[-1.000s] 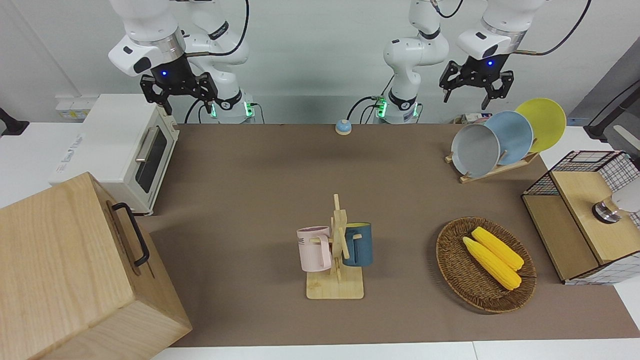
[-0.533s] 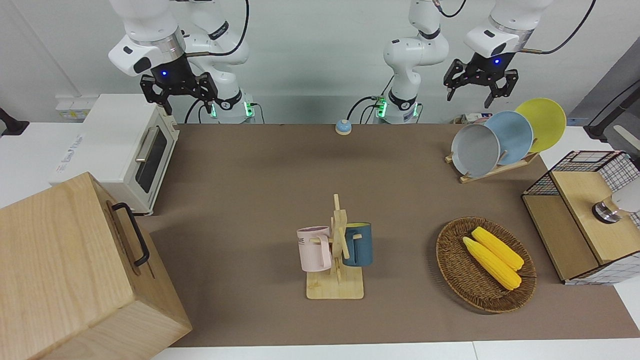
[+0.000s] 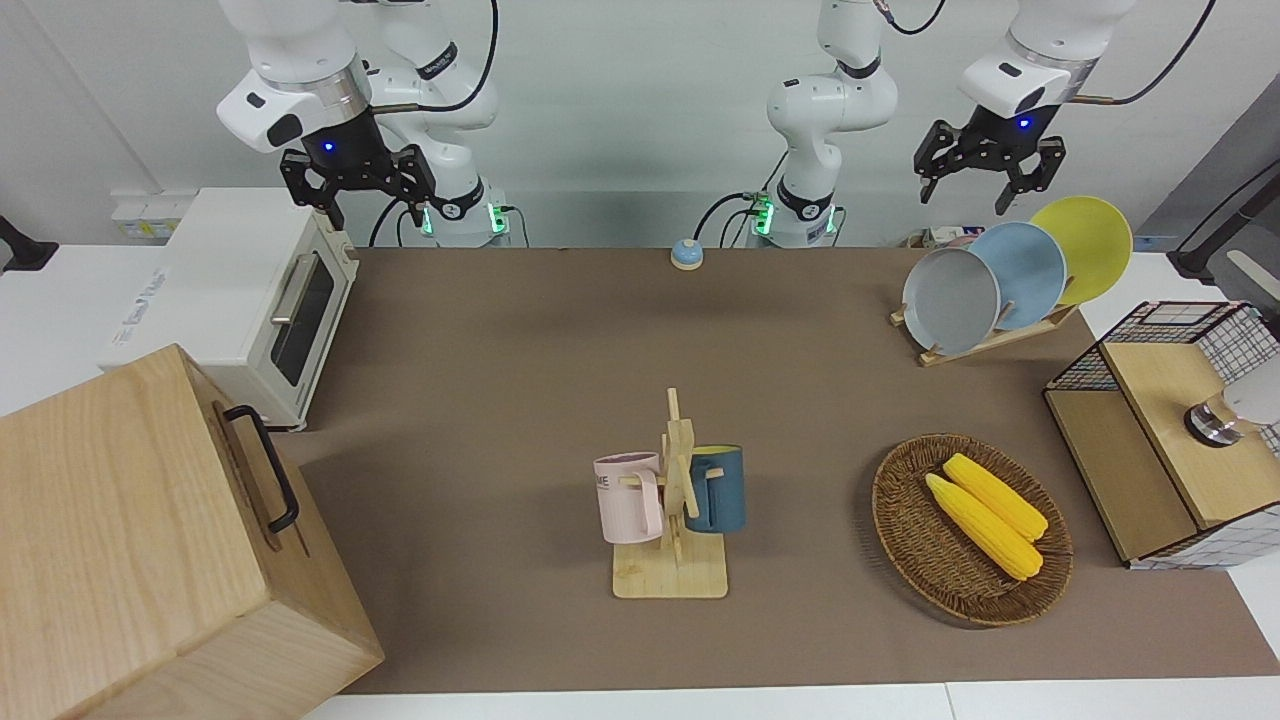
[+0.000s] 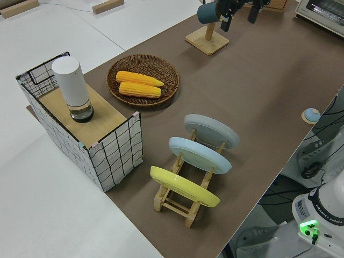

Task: Pick gray plate from low plate rack and place it on table with left arm

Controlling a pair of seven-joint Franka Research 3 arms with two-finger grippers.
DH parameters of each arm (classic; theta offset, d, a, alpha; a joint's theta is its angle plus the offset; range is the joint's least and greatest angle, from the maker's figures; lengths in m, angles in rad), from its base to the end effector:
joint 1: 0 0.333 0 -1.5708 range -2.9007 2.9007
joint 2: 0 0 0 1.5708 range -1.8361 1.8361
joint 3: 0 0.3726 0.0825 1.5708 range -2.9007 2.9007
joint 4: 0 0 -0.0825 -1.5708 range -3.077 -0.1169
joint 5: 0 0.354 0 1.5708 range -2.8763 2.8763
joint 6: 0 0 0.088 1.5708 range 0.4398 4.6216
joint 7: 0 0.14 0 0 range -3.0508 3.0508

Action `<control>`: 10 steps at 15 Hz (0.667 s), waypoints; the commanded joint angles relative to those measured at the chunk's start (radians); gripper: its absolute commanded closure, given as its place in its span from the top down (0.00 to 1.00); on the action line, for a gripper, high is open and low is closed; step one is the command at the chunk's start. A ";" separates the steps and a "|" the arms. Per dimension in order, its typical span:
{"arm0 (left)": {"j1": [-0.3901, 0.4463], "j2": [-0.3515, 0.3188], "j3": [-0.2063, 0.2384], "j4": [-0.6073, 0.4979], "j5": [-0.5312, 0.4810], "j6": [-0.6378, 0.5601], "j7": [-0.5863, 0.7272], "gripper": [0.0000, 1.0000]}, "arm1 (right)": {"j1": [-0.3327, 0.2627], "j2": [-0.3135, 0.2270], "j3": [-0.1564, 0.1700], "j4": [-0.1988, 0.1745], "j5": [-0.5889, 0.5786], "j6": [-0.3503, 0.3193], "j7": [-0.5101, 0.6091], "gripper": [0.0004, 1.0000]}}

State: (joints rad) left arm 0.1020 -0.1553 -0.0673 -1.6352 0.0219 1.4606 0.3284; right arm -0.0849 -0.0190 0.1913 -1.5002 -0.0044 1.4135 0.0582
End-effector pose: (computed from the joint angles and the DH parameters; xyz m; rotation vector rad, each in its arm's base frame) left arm 0.4541 0.0157 0.6864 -3.0804 0.4508 0.0391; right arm 0.4962 0.0535 0.6751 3.1254 0.0742 -0.1050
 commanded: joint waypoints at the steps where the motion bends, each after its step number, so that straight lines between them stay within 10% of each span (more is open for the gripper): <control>1: 0.007 -0.007 0.066 -0.063 0.020 0.050 0.060 0.99 | -0.007 -0.002 0.005 0.006 0.007 -0.014 0.000 0.99; 10: 0.019 -0.075 0.144 -0.389 0.020 0.377 0.115 0.99 | -0.007 -0.002 0.007 0.006 0.007 -0.014 0.000 0.99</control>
State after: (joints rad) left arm 0.1126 -0.1528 0.0683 -1.8543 0.0265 1.7026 0.4314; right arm -0.0849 -0.0190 0.1913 -1.5002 -0.0044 1.4135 0.0582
